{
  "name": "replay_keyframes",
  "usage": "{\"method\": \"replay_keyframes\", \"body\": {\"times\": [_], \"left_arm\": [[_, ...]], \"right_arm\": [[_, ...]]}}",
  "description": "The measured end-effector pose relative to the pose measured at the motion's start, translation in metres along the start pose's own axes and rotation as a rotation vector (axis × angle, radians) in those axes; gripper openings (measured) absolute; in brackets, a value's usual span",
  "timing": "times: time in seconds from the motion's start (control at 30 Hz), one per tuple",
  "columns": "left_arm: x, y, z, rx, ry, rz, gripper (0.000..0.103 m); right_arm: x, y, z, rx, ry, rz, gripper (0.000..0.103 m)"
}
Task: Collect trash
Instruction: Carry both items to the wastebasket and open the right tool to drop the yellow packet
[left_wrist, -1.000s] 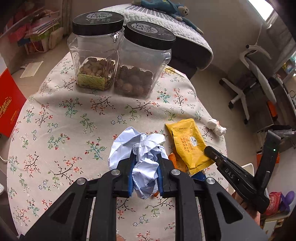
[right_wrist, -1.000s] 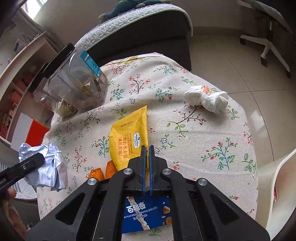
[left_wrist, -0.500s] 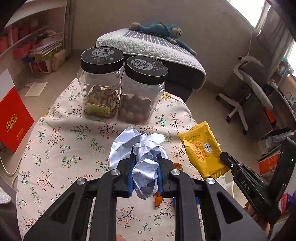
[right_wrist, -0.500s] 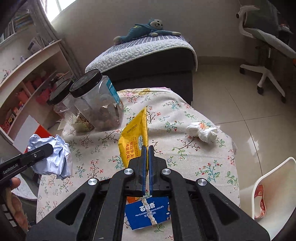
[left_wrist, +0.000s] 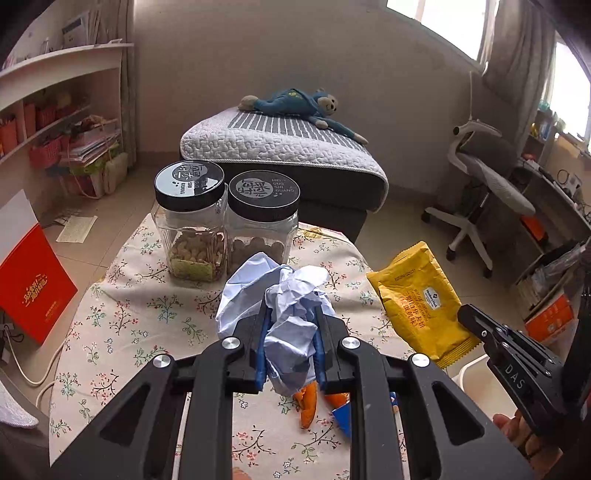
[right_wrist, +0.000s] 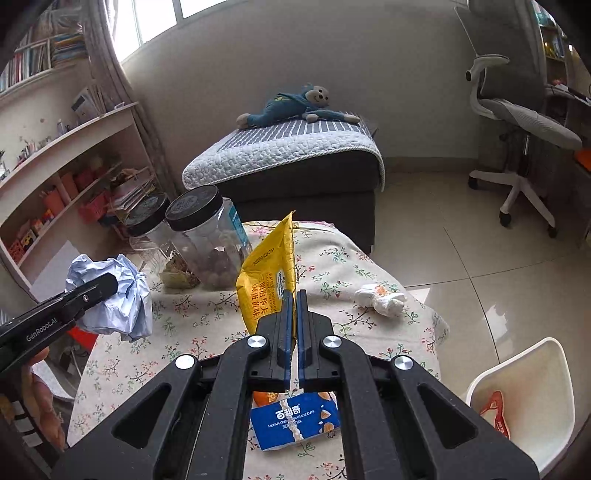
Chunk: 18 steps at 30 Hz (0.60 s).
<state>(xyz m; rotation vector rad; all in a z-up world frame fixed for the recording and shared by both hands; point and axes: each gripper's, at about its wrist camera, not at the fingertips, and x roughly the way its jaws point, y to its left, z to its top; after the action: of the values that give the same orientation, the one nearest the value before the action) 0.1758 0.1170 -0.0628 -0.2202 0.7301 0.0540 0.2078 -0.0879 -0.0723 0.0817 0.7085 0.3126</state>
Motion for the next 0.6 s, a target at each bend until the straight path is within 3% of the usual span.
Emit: {"method": "replay_keyframes", "body": {"times": [0.6], "left_arm": [[-0.014, -0.029, -0.006, 0.045, -0.036, -0.036, 0.019]], "right_arm": [[-0.049, -0.029, 0.001, 0.009, -0.083, -0.062, 0.001]]}}
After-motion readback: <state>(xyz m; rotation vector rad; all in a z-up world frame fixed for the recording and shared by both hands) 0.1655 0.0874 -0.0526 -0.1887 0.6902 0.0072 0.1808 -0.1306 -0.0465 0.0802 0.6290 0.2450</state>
